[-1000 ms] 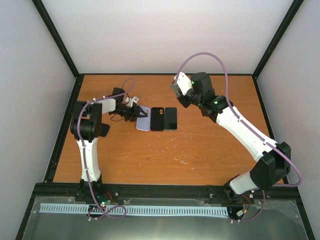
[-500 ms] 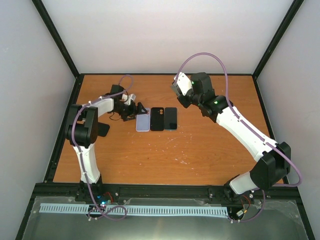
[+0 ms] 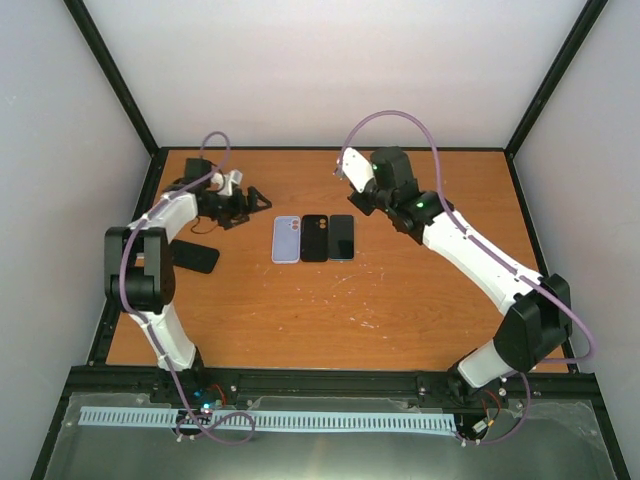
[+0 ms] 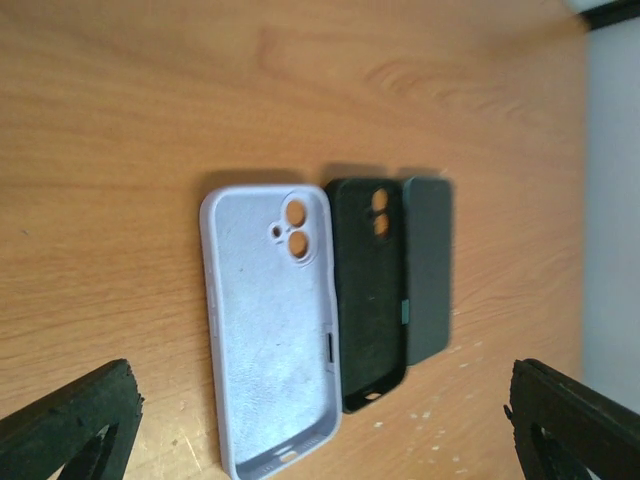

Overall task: Take the phone out of the phone case
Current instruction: Place the phone case at the center of the board, then place the phone at the center of the board.

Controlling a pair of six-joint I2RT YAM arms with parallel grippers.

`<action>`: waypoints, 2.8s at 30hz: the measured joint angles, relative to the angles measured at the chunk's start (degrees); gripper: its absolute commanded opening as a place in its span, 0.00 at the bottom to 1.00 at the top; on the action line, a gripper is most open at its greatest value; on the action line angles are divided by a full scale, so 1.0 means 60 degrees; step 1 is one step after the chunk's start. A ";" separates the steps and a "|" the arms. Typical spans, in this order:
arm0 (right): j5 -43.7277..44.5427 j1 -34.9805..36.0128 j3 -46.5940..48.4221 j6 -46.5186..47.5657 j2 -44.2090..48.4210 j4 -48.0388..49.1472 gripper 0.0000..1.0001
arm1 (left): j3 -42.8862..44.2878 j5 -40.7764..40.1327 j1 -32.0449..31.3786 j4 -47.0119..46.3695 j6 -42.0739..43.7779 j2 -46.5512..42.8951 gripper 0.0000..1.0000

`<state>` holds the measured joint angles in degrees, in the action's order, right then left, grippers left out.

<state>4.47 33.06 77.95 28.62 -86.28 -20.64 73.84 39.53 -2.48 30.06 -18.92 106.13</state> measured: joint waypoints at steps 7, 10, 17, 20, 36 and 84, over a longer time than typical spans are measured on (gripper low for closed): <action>0.1563 0.1421 -0.0382 0.1730 -0.0291 0.1749 0.03 | 0.0382 0.1883 0.0856 -0.0080 -0.0270 -0.1002 1.00; 0.2222 0.2208 -0.0787 0.2677 -0.0466 0.2732 0.03 | 0.0459 0.2674 0.0852 -0.0240 -0.0539 -0.1300 1.00; 0.3643 0.3657 -0.2229 0.5147 -0.0973 0.5584 0.03 | 0.0372 0.4360 0.0852 -0.1122 -0.1661 -0.1898 1.00; 0.4135 0.4124 -0.2685 0.6251 -0.1279 0.6856 0.03 | 0.0026 0.4914 0.0852 -0.1701 -0.2208 -0.2091 0.98; 0.5195 0.4983 -0.2994 0.9238 -0.2320 1.0885 0.03 | -0.0969 0.5909 0.0164 -0.3024 -0.3657 -0.2200 0.64; -0.1424 0.2106 -0.0317 0.0401 -0.0379 0.1643 0.82 | -0.0138 0.5748 0.0780 -0.2958 -0.1155 -0.1956 0.01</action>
<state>-4.08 45.69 76.05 31.03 -88.55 -10.79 73.01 74.02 2.20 12.32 -25.85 94.39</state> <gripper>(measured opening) 0.829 0.098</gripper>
